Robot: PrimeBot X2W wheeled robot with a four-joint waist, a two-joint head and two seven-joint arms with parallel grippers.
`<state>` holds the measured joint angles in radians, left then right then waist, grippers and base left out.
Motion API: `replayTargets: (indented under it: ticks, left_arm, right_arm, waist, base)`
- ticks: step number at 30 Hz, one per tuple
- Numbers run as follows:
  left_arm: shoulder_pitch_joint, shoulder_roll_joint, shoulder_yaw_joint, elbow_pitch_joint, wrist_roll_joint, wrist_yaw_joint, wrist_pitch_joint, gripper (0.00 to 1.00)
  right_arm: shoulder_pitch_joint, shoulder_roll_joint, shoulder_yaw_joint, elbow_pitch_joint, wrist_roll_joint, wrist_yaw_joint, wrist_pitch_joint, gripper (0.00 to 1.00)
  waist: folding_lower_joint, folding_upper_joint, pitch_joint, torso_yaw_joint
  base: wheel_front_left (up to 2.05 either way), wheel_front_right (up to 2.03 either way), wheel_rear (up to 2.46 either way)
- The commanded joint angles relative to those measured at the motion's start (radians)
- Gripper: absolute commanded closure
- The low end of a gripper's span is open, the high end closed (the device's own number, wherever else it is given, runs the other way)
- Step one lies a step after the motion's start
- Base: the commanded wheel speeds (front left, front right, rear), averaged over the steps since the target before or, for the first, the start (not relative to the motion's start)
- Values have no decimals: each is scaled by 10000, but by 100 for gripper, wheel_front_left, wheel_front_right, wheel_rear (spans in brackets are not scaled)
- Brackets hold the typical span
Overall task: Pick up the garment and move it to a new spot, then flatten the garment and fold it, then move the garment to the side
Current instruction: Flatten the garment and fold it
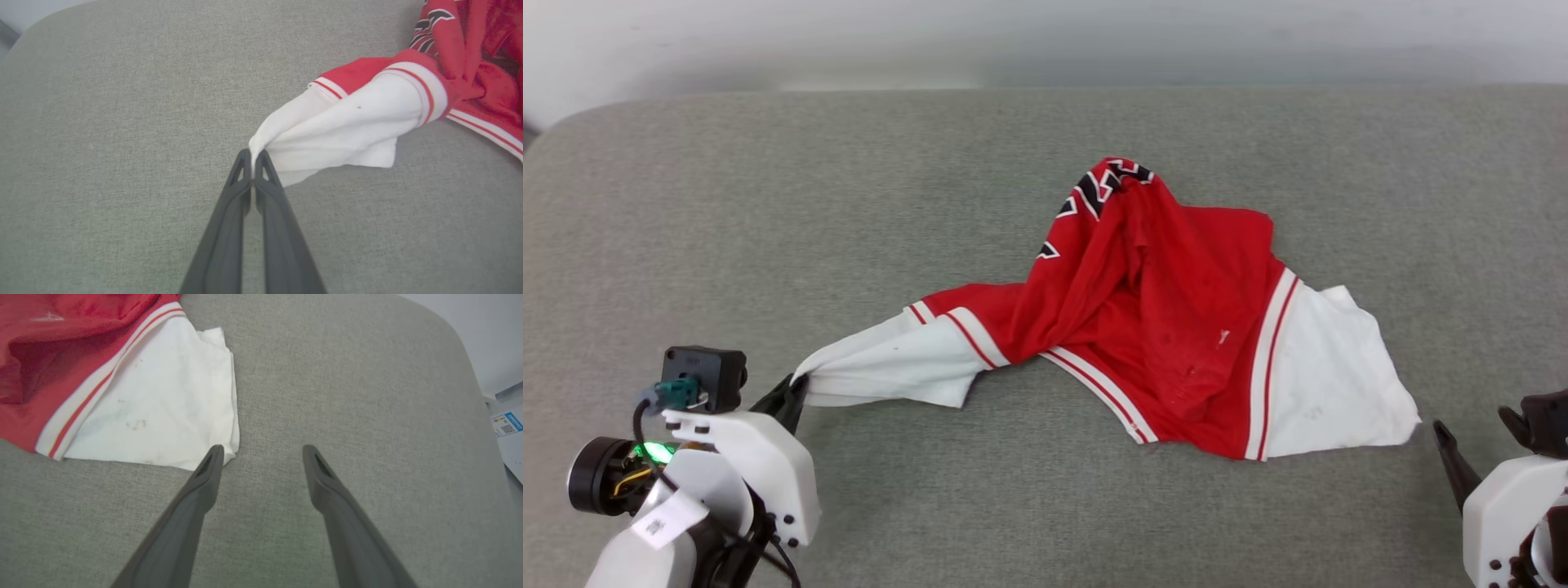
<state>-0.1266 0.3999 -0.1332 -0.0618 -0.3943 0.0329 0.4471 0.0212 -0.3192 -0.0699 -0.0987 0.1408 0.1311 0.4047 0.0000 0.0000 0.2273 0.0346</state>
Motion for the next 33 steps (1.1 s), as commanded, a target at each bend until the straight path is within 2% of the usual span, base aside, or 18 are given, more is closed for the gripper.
replayTargets:
  ticks: [1,6,12,15,23,24,25,29,30,33]
  left_arm:
    - [180,82,28,-258,-74,-47,58,100]
    - [696,255,47,-1566,-191,-25,353,100]
    - [1095,312,-34,-2600,-308,21,572,100]
    - [1201,317,-97,-2896,-280,21,584,100]
    - [1218,180,-459,-3008,-327,-140,453,100]
    - [1219,169,-487,-2972,-344,-147,446,100]
    - [1217,170,-510,-2936,-364,-173,433,100]
    - [1210,195,-463,-2764,-388,-183,281,100]
    - [1321,269,-68,-2715,-477,-61,-87,100]
    - [1380,373,218,-2737,-534,32,-245,100]
  right_arm:
    - [45,-92,-37,19,30,-7,370,0]
    - [-337,-113,-165,37,420,-9,2041,0]
    - [-728,-273,-12,551,633,-7,2992,0]
    - [-892,-353,119,865,776,-7,3252,0]
    - [-1012,-629,1043,2163,977,10,2997,0]
    - [-1011,-642,1116,2292,1012,10,2913,62]
    - [-986,-714,1182,2401,983,8,2841,100]
    - [-1028,-907,1127,2606,1118,-7,2388,100]
    - [-1236,-1229,844,2403,979,-13,1833,100]
    - [-1372,-1436,824,2083,1020,-10,1650,100]
  waist:
    - [0,0,-95,173]
    - [0,0,-43,513]
    - [0,0,160,924]
    - [0,0,273,1106]
    - [0,0,495,1535]
    - [0,0,495,1554]
    - [0,0,486,1570]
    - [0,0,282,1546]
    - [0,0,-163,1307]
    - [0,0,-481,1104]
  base:
    - [0,0,0]
    - [0,0,0]
    - [0,0,0]
    - [0,0,0]
    - [0,0,0]
    - [0,0,0]
    - [0,0,0]
    - [0,0,0]
    - [0,0,0]
    - [0,0,0]
